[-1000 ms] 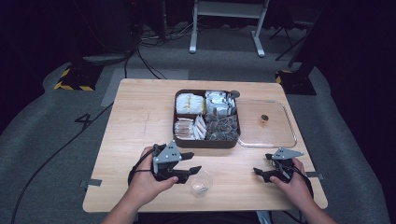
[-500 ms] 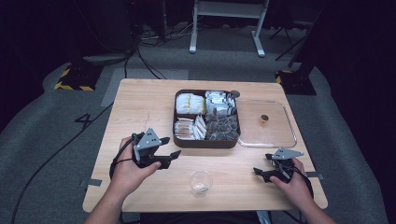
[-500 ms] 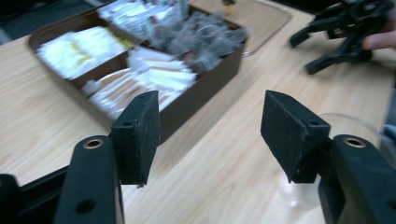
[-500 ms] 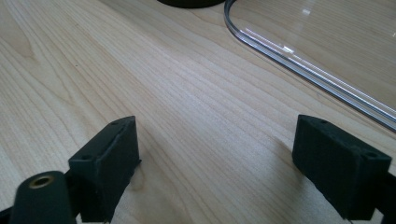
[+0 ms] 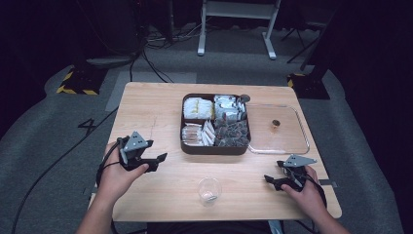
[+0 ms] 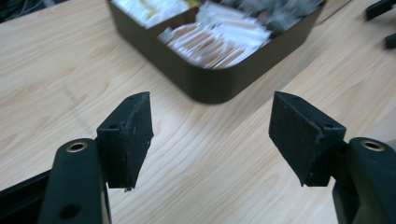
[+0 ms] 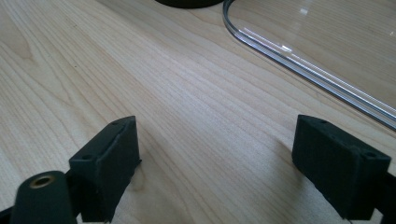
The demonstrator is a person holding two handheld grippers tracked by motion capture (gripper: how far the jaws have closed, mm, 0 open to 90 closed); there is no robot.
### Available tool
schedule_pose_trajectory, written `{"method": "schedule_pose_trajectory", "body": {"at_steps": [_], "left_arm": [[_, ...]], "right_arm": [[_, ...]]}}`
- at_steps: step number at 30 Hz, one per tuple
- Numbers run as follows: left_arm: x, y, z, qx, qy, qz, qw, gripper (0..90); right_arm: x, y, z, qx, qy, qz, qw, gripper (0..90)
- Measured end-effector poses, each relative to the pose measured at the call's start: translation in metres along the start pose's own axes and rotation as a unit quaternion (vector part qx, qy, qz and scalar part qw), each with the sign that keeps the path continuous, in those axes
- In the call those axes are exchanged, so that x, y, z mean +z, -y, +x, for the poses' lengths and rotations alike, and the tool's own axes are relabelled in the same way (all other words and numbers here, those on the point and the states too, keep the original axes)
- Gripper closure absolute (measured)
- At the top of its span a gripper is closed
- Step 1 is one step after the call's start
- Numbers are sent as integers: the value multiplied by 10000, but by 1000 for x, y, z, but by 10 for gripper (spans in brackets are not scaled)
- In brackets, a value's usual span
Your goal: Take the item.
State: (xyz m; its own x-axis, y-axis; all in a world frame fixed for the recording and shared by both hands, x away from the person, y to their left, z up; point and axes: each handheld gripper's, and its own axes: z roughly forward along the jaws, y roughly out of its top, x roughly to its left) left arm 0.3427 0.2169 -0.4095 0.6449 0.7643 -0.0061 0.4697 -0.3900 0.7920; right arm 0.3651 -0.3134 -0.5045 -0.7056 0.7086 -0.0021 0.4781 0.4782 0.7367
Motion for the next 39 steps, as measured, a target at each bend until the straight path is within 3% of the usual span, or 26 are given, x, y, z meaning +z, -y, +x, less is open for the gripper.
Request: {"method": "schedule_pose_trajectory", "body": {"at_steps": [1, 8, 18, 25, 28, 31, 33, 36, 39], "left_arm": [[0, 7, 5, -41, -160, 106, 9998, 307], [2, 30, 17, -319, -329, 357, 9983, 292], [13, 59, 25, -529, -336, 655, 9959, 293], [19, 74, 26, -699, -359, 736, 9942, 288], [22, 77, 26, -698, -466, 828, 9930, 281], [28, 82, 25, -454, -700, 1197, 9893, 233], [34, 88, 25, -711, -655, 1016, 9901, 137], [36, 93, 29, -645, -637, 794, 9927, 98], [37, 92, 30, -699, -654, 841, 9918, 68]], "right_arm": [[0, 0, 0, 0, -1, 0, 10000, 151], [0, 0, 0, 0, -1, -1, 10000, 151], [0, 0, 0, 1, -1, -2, 10000, 151], [0, 0, 0, 1, -1, -1, 10000, 151], [0, 0, 0, 0, -1, -1, 10000, 151], [0, 0, 0, 0, -1, -1, 10000, 151], [0, 0, 0, 2, -5, -2, 10000, 151], [0, 0, 0, -1, -3, -1, 10000, 152], [0, 0, 0, 1, -3, -1, 10000, 151]]}}
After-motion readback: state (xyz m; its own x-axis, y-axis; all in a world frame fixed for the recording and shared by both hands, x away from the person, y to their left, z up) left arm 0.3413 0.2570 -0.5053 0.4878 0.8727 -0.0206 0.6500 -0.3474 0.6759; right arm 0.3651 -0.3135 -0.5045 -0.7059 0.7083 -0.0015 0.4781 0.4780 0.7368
